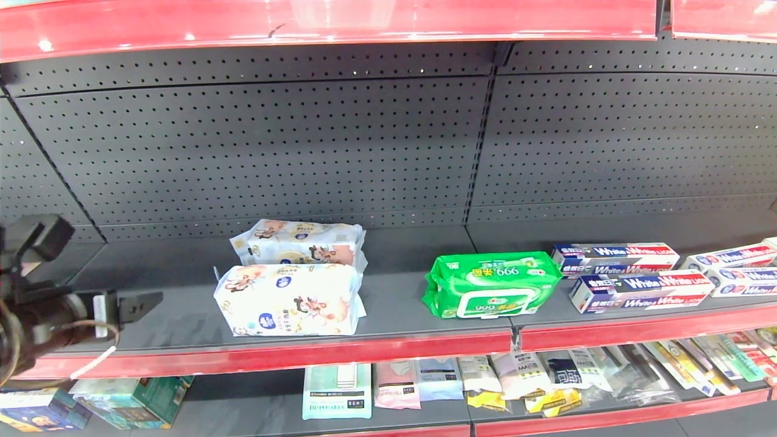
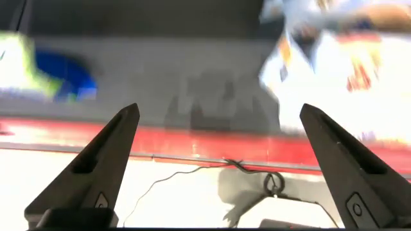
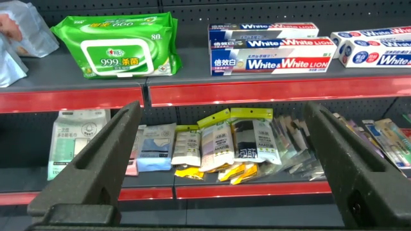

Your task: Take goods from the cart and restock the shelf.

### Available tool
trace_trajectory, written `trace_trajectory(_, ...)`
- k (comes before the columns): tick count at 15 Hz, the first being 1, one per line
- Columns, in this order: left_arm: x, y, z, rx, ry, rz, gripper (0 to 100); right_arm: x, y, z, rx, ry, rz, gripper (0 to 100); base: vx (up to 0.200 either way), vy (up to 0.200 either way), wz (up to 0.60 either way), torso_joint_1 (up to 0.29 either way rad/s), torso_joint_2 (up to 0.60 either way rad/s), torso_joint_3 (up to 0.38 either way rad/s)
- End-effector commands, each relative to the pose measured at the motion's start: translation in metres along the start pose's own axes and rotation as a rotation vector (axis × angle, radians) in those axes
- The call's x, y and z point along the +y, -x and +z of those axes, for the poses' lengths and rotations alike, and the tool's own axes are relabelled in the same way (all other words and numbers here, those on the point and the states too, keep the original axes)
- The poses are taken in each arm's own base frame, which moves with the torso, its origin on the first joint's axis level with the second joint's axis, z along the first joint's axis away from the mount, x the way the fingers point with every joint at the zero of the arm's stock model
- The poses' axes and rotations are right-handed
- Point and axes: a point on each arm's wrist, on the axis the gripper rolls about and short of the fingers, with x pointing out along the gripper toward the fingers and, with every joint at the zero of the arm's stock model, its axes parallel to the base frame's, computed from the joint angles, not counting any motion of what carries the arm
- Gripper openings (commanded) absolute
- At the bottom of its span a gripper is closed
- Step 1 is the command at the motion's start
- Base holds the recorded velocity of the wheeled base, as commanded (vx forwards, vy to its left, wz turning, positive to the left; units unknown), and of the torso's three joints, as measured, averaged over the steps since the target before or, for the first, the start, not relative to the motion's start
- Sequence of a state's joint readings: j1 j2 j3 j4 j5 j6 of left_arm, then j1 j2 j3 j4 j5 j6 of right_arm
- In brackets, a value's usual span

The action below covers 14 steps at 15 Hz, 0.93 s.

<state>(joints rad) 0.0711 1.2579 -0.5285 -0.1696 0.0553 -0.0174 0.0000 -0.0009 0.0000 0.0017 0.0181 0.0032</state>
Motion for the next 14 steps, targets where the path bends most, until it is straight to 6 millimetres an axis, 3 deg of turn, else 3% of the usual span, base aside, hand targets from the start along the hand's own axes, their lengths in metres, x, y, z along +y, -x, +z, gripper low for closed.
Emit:
trace_trajectory(1, 0.004, 0.067, -0.067, -0.143, -0.001, -0.063, 100, 0.0, 0.0, 0.0, 0.001, 0.0, 0.0, 100, 0.0, 0.0, 0.0, 0.0, 0.0, 0.0)
trace_trajectory(2, 0.003, 0.084, -0.082, -0.223, -0.006, -0.146, 100, 0.0, 0.0, 0.0, 0.001, 0.0, 0.0, 100, 0.0, 0.0, 0.0, 0.0, 0.0, 0.0)
trace_trajectory(5, 0.003, 0.1, -0.106, -0.307, -0.022, -0.207, 100, 0.0, 0.0, 0.0, 0.001, 0.0, 0.0, 100, 0.0, 0.0, 0.0, 0.0, 0.0, 0.0)
trace_trajectory(7, 0.004, 0.105, -0.138, -0.343, -0.024, -0.207, 100, 0.0, 0.0, 0.0, 0.001, 0.0, 0.0, 100, 0.0, 0.0, 0.0, 0.0, 0.0, 0.0)
trace_trajectory(8, 0.004, 0.106, -0.167, -0.382, -0.041, -0.225, 100, 0.0, 0.0, 0.0, 0.001, 0.0, 0.0, 100, 0.0, 0.0, 0.0, 0.0, 0.0, 0.0)
trace_trajectory(12, 0.006, 0.116, -0.177, -0.486, -0.063, -0.22, 100, 0.0, 0.0, 0.0, 0.001, 0.0, 0.0, 100, 0.0, 0.0, 0.0, 0.0, 0.0, 0.0)
trace_trajectory(14, 0.009, 0.115, -0.177, -0.532, -0.012, -0.039, 100, 0.0, 0.0, 0.0, 0.001, 0.0, 0.0, 100, 0.0, 0.0, 0.0, 0.0, 0.0, 0.0)
